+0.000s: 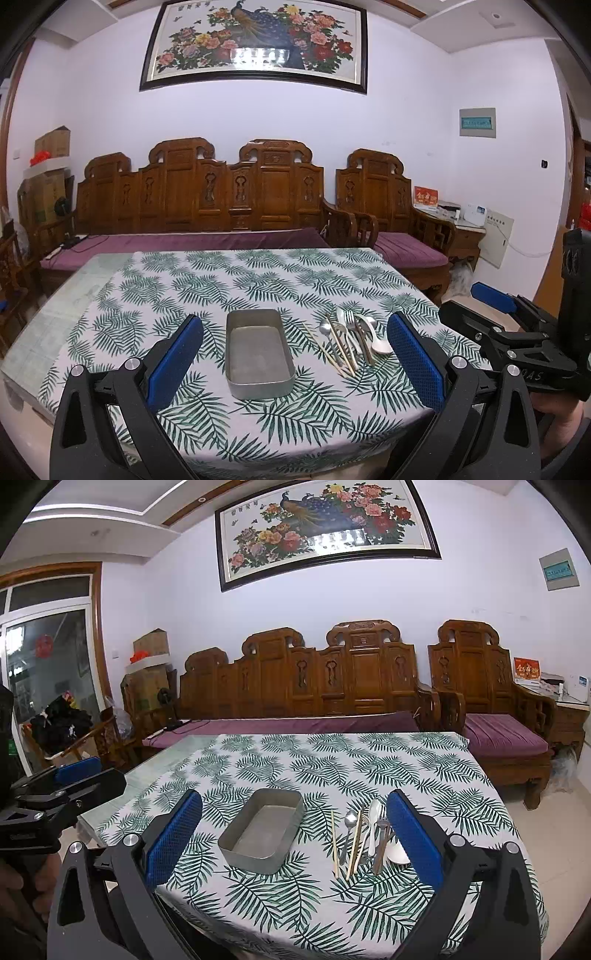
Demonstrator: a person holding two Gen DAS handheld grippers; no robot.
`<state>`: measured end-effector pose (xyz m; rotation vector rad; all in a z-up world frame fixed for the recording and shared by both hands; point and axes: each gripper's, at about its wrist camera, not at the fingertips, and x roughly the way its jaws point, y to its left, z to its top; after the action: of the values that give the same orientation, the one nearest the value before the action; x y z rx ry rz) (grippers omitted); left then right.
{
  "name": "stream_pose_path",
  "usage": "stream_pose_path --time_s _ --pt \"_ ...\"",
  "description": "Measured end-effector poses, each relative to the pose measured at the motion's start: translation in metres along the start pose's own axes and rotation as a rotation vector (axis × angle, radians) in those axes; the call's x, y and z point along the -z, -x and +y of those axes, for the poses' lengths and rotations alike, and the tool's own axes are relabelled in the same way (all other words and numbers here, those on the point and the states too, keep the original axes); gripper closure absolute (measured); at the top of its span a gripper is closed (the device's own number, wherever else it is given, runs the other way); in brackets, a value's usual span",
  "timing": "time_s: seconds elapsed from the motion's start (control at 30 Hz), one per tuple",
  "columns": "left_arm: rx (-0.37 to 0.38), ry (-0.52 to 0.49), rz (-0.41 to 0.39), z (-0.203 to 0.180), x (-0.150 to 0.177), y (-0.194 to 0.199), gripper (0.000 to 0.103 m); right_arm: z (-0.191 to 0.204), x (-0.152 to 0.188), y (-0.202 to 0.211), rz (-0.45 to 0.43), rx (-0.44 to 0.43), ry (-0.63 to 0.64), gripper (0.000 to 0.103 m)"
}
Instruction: Organize utensils
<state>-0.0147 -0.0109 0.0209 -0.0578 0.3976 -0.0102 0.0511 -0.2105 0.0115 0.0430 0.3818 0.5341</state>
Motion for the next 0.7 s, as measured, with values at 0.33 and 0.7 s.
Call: stream_pose_path --time_s 0.33,0.7 --pt "0.008 0.001 0.003 0.001 0.004 -0.002 0.007 0.001 0.002 0.001 0.015 -0.002 -0.001 0.003" --pt "-0.007 0.015 0.103 0.013 0.023 -0.038 0.007 -0.023 0.021 -0.025 0.081 0.026 -0.021 0.003"
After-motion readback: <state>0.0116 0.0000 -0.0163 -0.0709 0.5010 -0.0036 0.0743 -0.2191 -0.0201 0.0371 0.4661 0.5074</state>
